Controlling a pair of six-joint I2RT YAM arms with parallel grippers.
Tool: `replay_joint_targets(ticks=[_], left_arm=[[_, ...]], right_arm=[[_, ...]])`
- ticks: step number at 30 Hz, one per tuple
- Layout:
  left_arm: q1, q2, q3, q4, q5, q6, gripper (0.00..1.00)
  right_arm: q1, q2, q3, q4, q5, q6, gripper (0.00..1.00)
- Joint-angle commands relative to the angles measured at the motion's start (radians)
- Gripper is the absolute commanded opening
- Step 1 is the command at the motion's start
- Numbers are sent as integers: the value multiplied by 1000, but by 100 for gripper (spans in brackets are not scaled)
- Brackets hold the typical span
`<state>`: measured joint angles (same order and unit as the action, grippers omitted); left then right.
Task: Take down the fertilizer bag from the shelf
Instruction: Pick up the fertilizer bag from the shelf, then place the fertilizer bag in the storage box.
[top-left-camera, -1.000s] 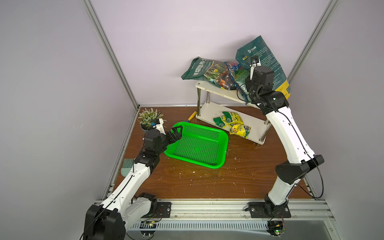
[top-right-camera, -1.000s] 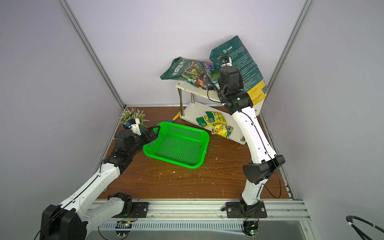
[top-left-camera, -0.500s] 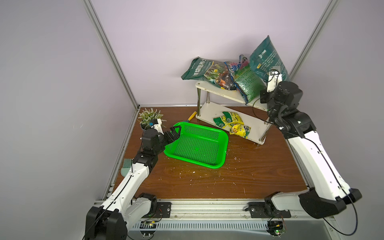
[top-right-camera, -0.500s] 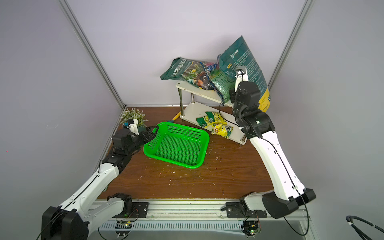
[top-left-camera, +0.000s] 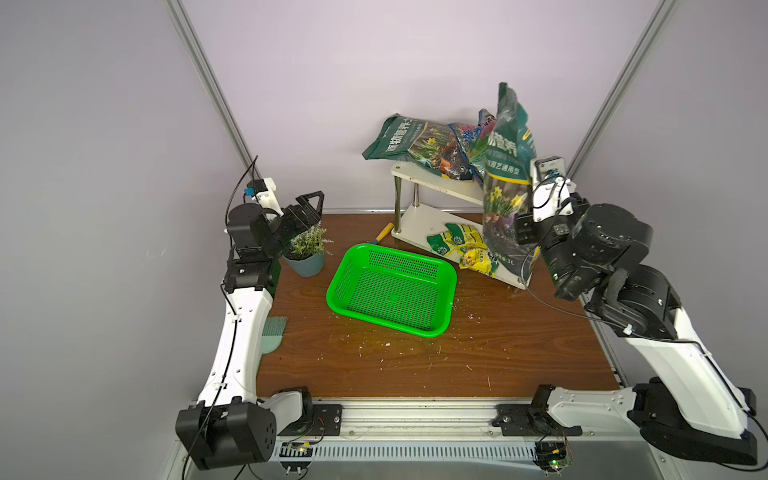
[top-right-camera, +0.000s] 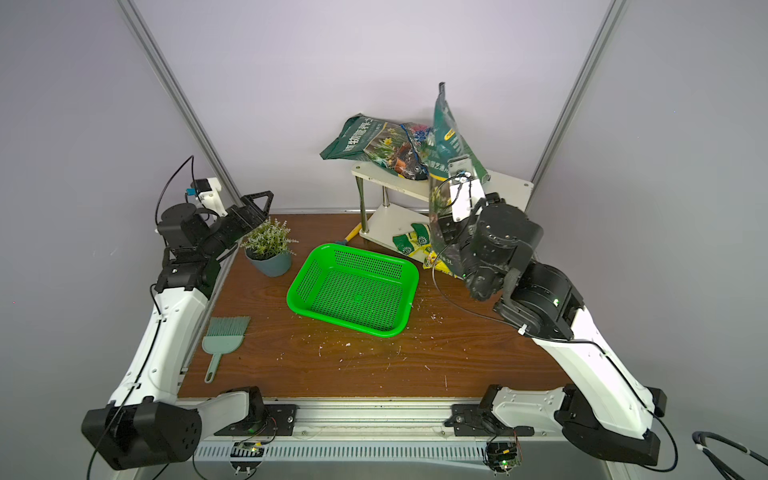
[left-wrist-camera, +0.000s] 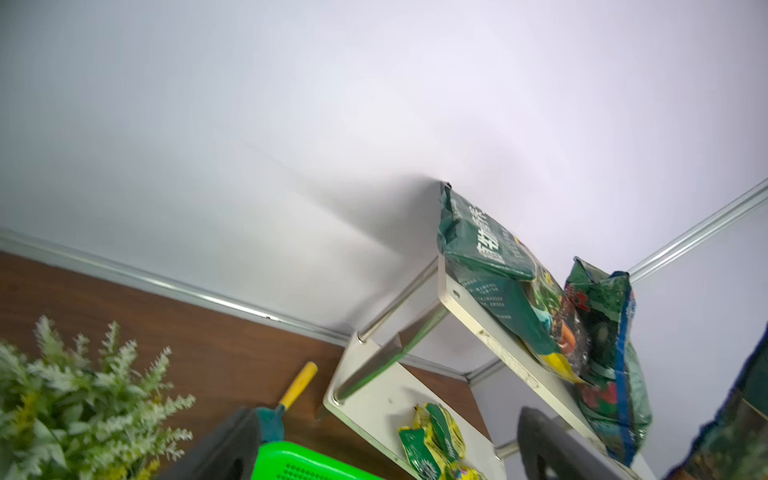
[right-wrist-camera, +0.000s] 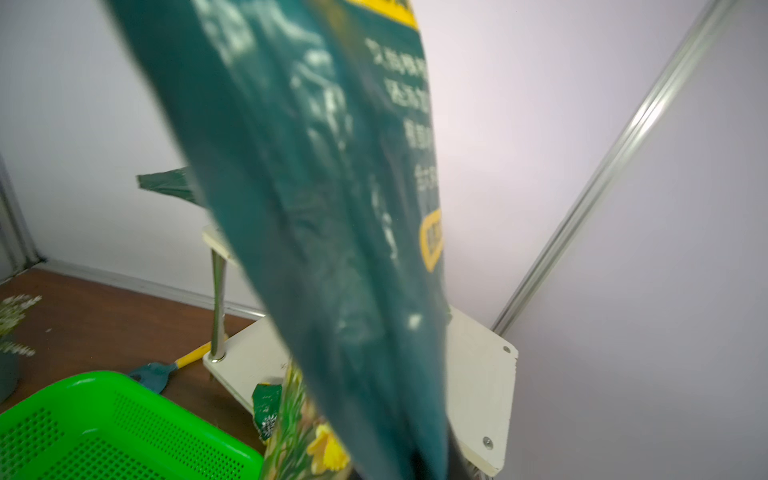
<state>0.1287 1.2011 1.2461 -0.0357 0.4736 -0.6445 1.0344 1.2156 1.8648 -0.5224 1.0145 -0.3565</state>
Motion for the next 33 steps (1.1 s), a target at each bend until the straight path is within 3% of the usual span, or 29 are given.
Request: replay_joint_targets(ticks=[1, 3, 5, 11, 16, 19, 25, 33], left_arm=[[43, 58, -32, -99, -54, 150, 100], [91, 76, -57, -43, 40, 114, 100], [99, 69, -69, -24, 41, 135, 100], [98, -2, -104, -12, 28, 165, 100], [99, -81, -134, 0, 36, 165, 100], [100, -126, -148, 0, 41, 167, 100], [106, -201, -172, 0, 14, 180, 100], [157, -180, -193, 36, 71, 123, 100]], right_arm=[[161, -27, 54, 183, 142, -59, 0], [260, -29, 35, 186, 147, -28, 0], [333, -33, -19, 211, 109, 13, 0], [341, 19, -226, 400, -32, 64, 0], [165, 34, -349, 486, -377, 308, 0], [69, 84, -389, 539, -474, 365, 0], [33, 209, -448, 716, -521, 362, 0], [5, 382, -369, 801, -520, 405, 0]])
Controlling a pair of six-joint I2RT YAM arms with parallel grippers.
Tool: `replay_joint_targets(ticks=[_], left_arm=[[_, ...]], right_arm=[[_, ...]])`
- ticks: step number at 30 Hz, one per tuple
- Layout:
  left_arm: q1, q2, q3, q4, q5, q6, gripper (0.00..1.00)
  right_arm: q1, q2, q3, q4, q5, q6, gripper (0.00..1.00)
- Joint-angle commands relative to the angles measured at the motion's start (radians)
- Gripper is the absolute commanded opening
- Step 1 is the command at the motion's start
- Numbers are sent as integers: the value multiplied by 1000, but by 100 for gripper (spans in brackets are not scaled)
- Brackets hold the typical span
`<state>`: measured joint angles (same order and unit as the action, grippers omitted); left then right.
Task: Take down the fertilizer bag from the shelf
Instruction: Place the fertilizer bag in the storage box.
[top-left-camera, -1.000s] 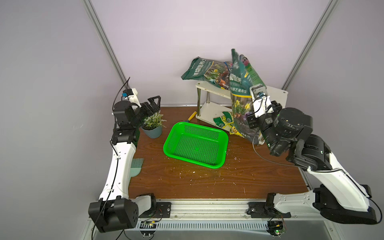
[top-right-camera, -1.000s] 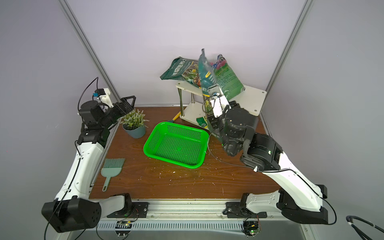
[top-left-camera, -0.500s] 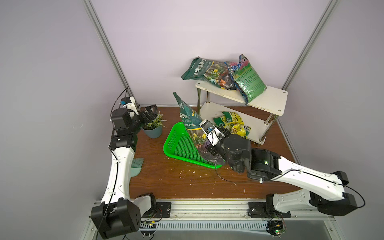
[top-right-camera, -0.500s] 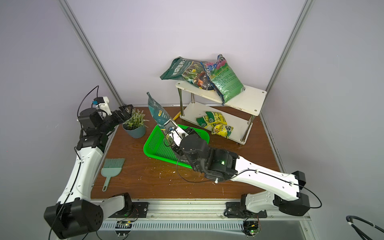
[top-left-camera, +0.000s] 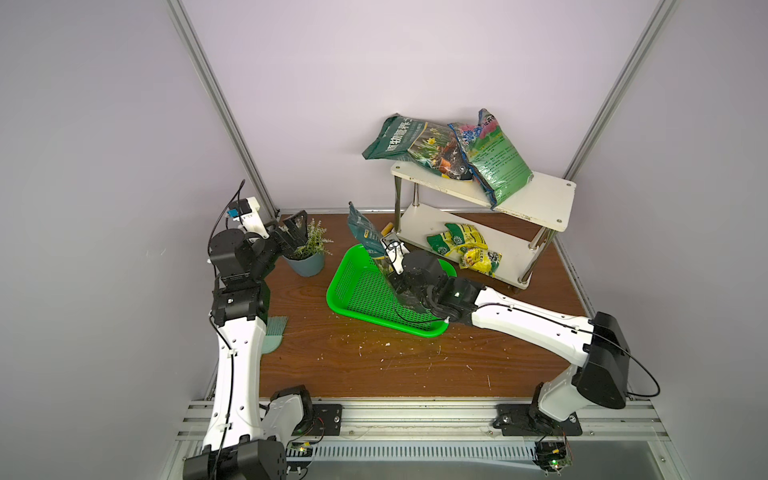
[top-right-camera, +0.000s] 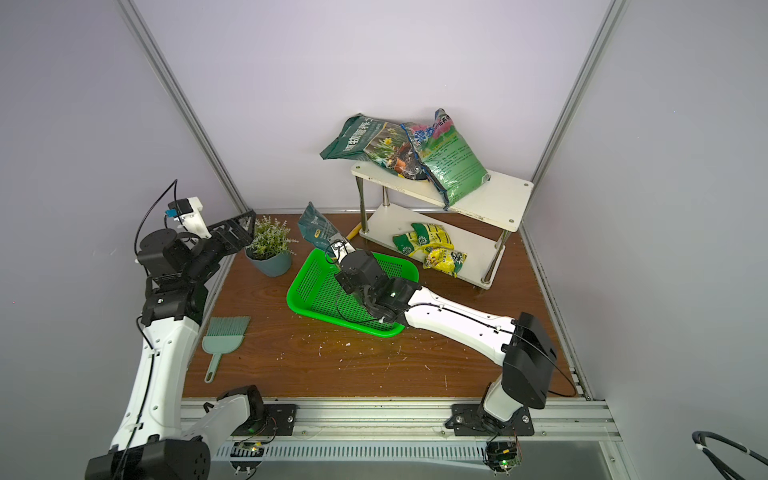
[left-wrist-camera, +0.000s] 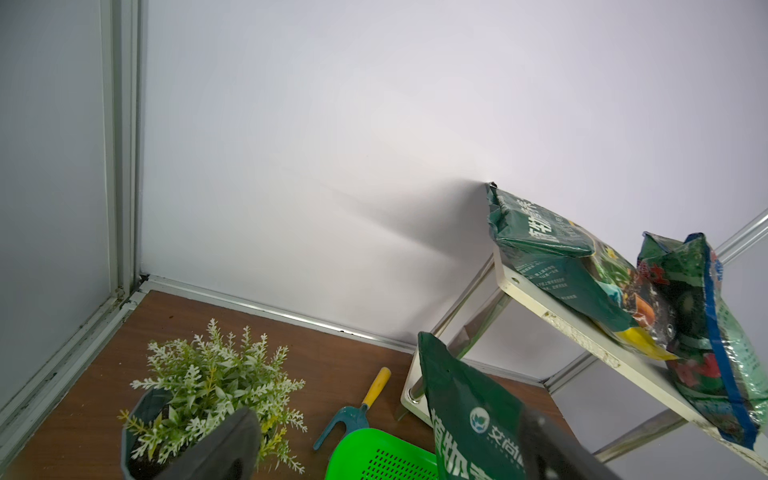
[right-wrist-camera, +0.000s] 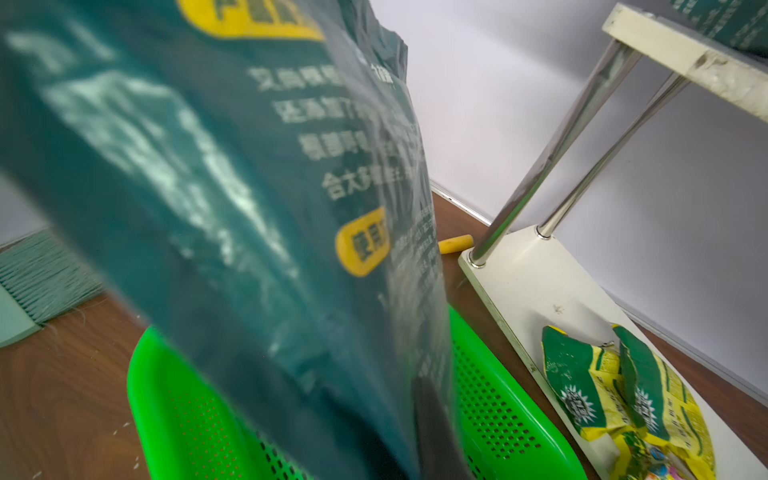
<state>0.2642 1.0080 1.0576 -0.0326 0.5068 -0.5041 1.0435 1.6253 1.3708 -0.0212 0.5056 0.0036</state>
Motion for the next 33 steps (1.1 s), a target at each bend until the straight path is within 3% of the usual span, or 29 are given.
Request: replay_joint_targets(ticks=[1, 9, 15, 33], left_arm=[[24, 14, -5, 33, 39, -17, 100], [31, 1, -8, 34, 31, -17, 100], [58, 11, -17, 60, 60, -46, 100], [92, 15, -36, 95, 91, -79, 100]], right_arm=[[-10, -9, 141, 307, -14, 55, 0], [-35, 111, 208, 416, -52, 121, 0], [-35, 174, 250, 472, -12, 137, 0], [22, 273, 44, 836, 134, 180, 0]])
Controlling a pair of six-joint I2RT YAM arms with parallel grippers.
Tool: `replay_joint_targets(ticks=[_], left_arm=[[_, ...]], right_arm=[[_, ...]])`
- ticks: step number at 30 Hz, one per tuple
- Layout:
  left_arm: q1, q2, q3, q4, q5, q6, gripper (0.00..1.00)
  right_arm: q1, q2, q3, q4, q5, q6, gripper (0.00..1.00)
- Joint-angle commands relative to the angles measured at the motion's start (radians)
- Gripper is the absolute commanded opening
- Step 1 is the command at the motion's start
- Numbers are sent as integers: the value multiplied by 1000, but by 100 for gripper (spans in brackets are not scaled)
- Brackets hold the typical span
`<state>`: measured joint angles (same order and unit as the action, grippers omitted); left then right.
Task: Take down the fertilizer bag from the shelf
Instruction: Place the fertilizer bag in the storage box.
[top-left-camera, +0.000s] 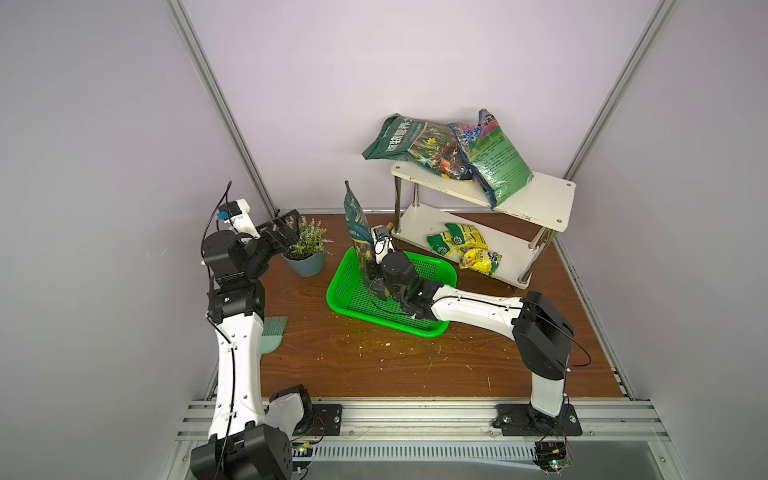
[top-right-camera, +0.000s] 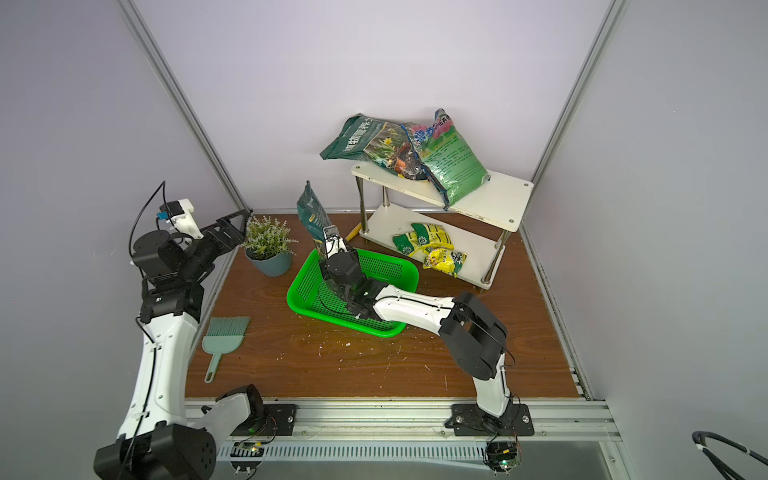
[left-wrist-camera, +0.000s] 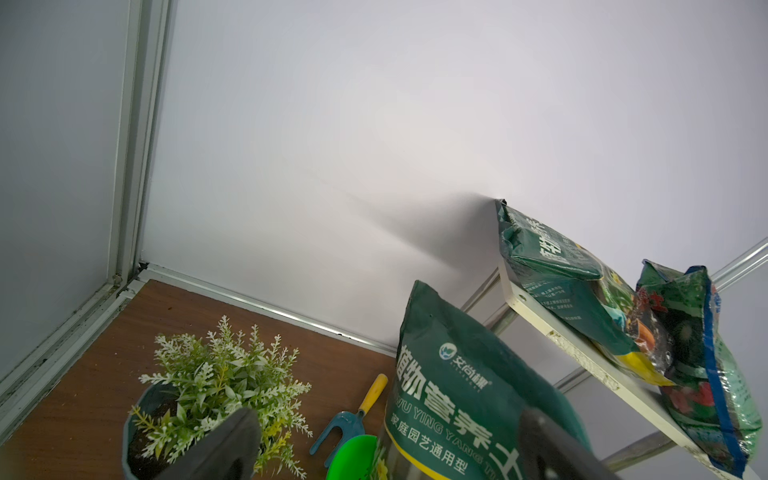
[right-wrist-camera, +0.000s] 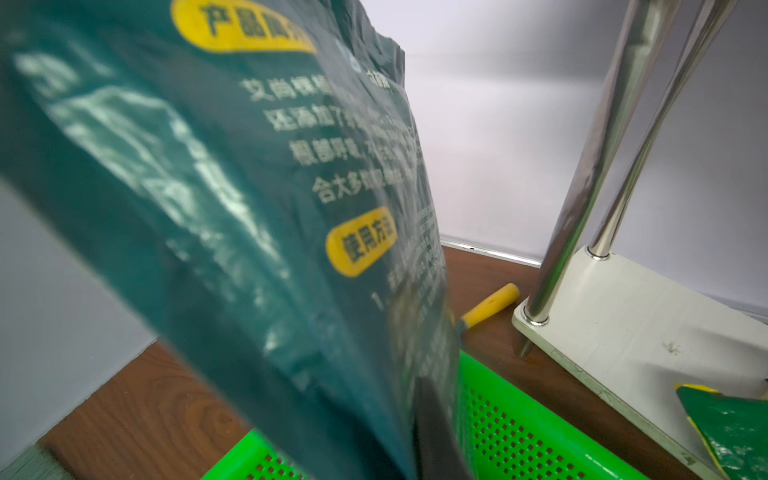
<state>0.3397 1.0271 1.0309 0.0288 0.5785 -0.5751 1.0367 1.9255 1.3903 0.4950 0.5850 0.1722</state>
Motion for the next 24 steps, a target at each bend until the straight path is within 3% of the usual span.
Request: replay_joint_targets(ticks=[1, 6, 19, 21, 24], left_arm=[[16, -3, -9, 34, 20, -9, 100], [16, -2, -9, 36, 20, -8, 100], [15, 0, -16, 43, 26, -14, 100], [17, 2, -16, 43, 27, -13, 100], [17, -1, -18, 45, 26, -14, 100]], right_arm=[[40, -15, 21, 335, 62, 2, 0], [79, 36, 7, 410, 88, -8, 0], [88, 117, 33, 386, -52, 289, 1], [88, 144, 69, 362, -69, 316, 13], [88, 183, 95, 366, -100, 361, 14]])
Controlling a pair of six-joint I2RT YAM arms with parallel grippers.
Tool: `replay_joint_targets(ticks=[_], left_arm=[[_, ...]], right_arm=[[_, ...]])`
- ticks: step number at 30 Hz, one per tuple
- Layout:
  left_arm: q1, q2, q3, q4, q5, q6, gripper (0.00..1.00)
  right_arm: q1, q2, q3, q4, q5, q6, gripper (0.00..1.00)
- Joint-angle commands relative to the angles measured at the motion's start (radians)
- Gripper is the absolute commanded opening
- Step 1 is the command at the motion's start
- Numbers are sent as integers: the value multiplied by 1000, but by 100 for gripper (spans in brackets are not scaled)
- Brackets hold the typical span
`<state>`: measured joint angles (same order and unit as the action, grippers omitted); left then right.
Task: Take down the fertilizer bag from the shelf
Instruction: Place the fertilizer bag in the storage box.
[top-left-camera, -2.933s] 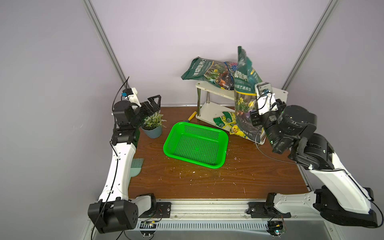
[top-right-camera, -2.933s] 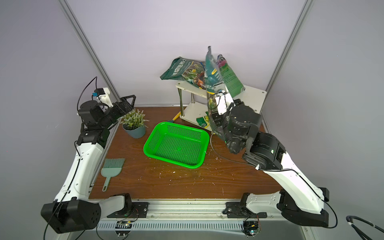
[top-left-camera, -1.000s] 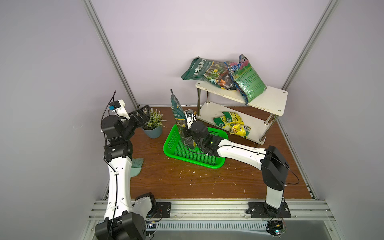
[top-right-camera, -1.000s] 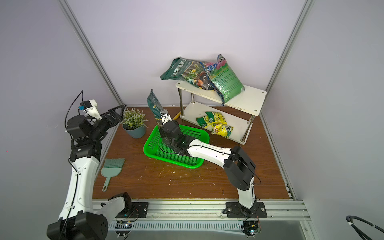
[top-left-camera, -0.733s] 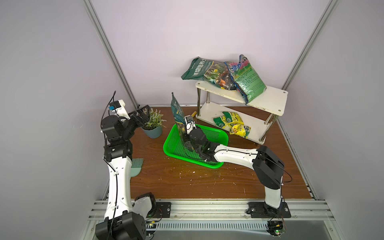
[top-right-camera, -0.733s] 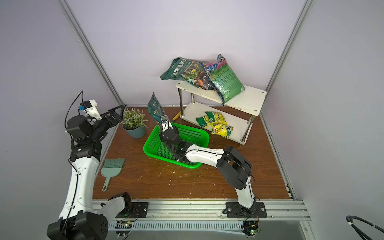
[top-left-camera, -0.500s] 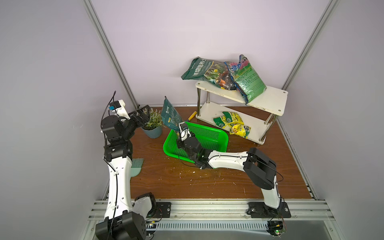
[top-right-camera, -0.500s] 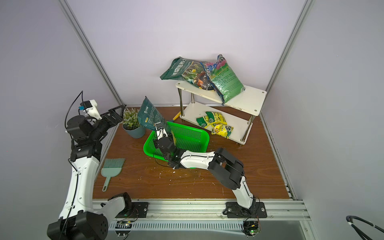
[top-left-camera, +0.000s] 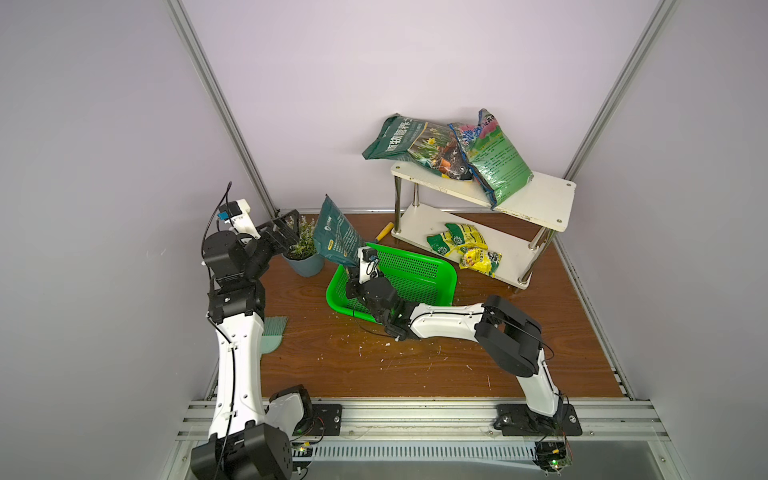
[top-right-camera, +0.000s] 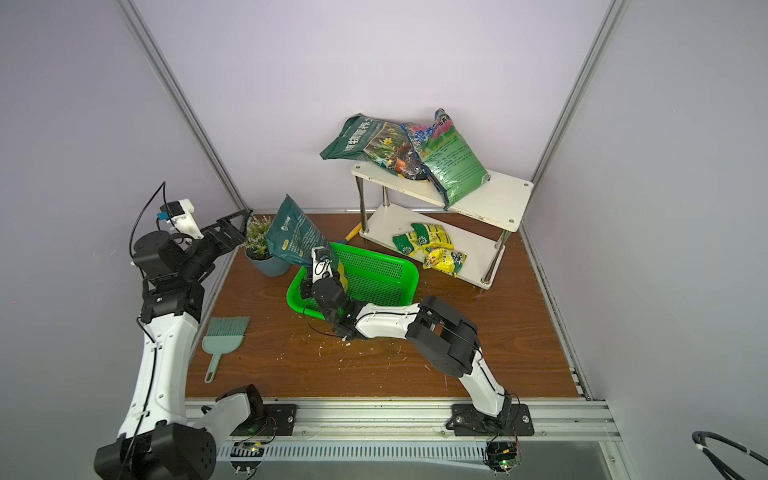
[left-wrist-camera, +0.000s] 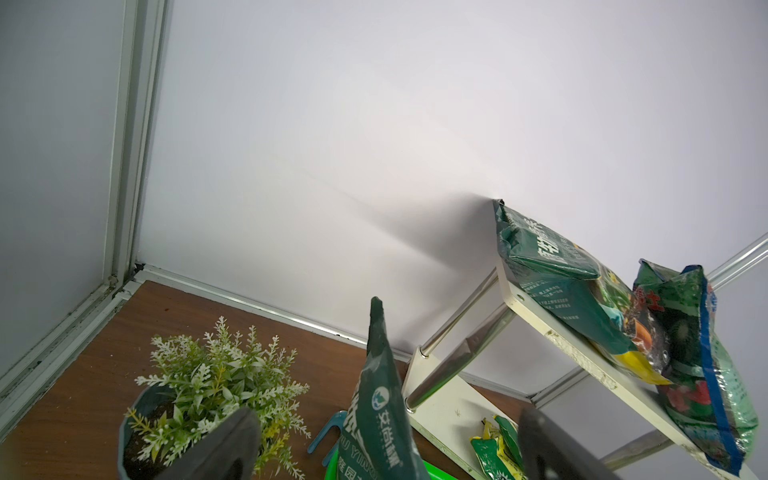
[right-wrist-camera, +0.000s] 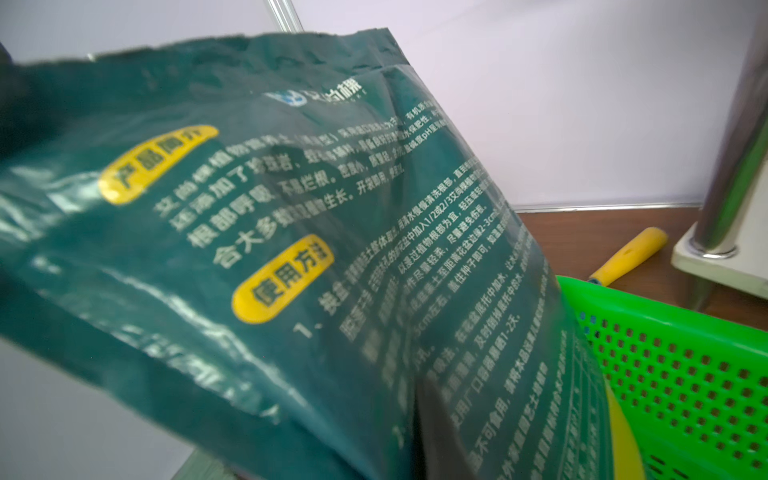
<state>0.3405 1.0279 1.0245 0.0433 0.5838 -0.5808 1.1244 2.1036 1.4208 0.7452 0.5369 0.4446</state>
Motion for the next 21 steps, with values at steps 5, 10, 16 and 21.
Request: replay_joint_targets(ticks=[5, 10, 16, 21], left_arm=[[17, 1, -12, 32, 25, -9, 100], [16, -2, -12, 32, 24, -9, 100], [16, 0, -13, 32, 25, -8, 100], [21, -1, -12, 33, 24, -10, 100]], right_arm=[[0, 62, 95, 139, -84, 147, 13], [0, 88, 125, 128, -98, 163, 24], [1, 56, 89, 133, -138, 143, 62], [0, -71, 19, 52, -140, 48, 80]])
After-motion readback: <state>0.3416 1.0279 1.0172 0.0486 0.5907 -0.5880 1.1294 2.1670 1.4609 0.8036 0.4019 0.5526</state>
